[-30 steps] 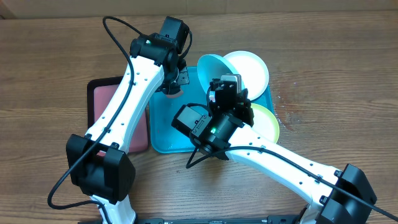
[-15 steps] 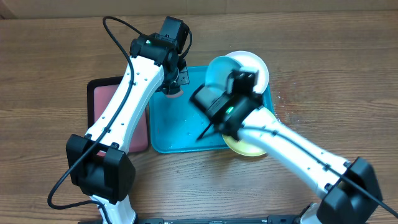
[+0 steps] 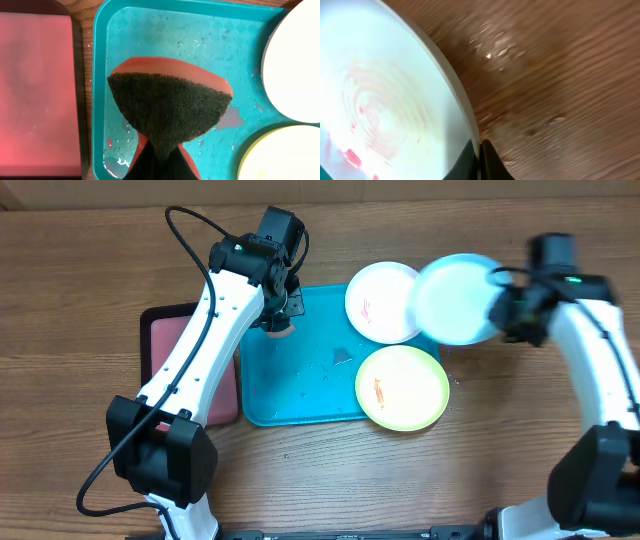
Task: Clean dirty plates on tray and stack at the side
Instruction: 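Carry the light-blue plate right and set it on the table beside the tray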
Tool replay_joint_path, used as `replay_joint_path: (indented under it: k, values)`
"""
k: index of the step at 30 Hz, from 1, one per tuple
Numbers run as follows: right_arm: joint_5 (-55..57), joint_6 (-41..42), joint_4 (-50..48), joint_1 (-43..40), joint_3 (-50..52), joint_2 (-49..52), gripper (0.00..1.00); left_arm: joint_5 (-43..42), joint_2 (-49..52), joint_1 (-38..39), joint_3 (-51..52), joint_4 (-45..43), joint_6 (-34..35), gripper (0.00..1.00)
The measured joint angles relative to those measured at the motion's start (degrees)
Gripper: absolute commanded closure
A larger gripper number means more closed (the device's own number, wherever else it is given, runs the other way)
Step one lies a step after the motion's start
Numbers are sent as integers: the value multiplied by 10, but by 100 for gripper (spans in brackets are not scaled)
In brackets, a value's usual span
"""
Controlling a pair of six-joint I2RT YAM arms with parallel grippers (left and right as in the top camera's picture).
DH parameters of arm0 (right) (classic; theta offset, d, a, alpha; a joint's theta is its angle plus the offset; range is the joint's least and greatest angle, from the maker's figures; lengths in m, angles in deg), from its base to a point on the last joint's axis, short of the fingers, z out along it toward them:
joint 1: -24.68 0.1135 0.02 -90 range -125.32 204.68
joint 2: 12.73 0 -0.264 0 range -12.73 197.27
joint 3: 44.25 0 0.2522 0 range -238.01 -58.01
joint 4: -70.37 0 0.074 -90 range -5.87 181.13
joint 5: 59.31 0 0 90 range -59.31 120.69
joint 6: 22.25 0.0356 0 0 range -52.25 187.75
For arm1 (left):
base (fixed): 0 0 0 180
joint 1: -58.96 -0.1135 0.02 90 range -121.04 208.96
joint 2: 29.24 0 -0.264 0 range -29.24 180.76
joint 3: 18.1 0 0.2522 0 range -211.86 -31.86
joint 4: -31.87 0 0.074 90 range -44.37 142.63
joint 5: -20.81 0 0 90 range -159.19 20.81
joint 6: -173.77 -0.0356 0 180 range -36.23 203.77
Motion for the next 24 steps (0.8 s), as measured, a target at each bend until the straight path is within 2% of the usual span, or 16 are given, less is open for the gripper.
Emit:
replay_joint_path:
  k: [6,13,20,24]
  values:
    - [-37,-16,-47,-118,70,8,96,0,0,4,0,0,0,96]
    - [-54,-19,-111,-129,144,34,96,0,0,7,0,0,0,96]
    - [-61,-20,-151,-129,181,57,73,0,0,8,0,0,0,96]
    - [-74,-23,-116,-129,175,58,69,0,0,8,0,0,0,96]
